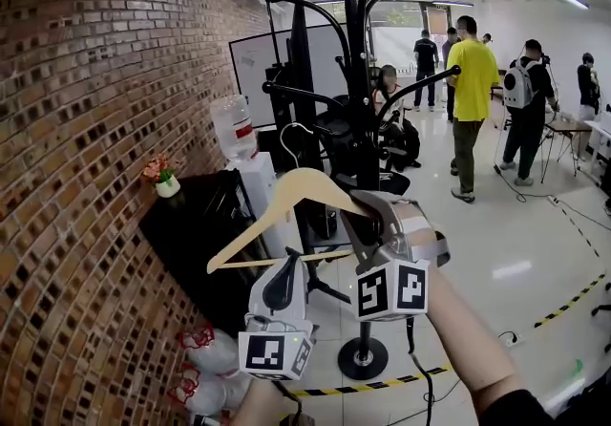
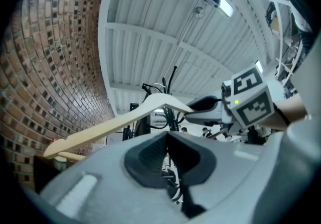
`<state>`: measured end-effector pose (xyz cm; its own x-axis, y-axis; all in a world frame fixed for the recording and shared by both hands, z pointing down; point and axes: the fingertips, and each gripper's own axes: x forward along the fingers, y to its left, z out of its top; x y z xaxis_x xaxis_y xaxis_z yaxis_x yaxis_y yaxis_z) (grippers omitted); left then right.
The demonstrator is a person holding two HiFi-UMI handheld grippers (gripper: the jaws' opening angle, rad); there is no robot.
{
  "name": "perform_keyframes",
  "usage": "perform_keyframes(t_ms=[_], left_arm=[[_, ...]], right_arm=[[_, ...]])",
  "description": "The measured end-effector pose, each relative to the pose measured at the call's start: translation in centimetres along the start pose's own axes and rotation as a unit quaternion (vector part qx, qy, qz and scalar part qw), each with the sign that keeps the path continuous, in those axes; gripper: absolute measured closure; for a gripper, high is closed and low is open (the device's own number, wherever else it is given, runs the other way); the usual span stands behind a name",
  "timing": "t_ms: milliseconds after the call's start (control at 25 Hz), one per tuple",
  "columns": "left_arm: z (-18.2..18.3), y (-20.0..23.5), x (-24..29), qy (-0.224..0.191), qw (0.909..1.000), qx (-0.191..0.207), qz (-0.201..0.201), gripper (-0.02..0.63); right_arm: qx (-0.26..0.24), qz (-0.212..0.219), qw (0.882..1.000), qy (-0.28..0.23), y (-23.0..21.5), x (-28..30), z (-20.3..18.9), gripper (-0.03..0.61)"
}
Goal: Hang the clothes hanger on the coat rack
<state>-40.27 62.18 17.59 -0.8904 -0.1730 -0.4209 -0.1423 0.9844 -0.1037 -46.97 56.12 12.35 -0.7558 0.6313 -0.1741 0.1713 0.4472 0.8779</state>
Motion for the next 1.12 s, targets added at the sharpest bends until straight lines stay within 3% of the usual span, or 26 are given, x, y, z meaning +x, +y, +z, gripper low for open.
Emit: perform_keyframes(t_ms=[200,400,720,1120], left_arm=[[-0.2,1.3,0.9,0.002,1.0000,0.004,0.007,0.609],[-0.7,2.8,2.1,-0.003,1.0000,-0.005,-0.006,0.609],[-2.3,5.3,4.4,-0.015,0.9989,-0.021,-0.040,0.609],[-1.8,6.2,8.0,-0.033,0.9963,-0.029,-0.074,0.609]], right_arm=[[-0.025,0.007,1.000,-0.005,0.6,3.6,1.5,0.482],[-0.056,-0.001,0.998,0.040,1.1,7.5,-0.1,0.482],[-0.043,-0.029,0.993,0.110,-0.8,10.8,-3.3,0.482],[0.025,-0.079,0.987,0.139,-3.2,10.6,-4.0,0.482]])
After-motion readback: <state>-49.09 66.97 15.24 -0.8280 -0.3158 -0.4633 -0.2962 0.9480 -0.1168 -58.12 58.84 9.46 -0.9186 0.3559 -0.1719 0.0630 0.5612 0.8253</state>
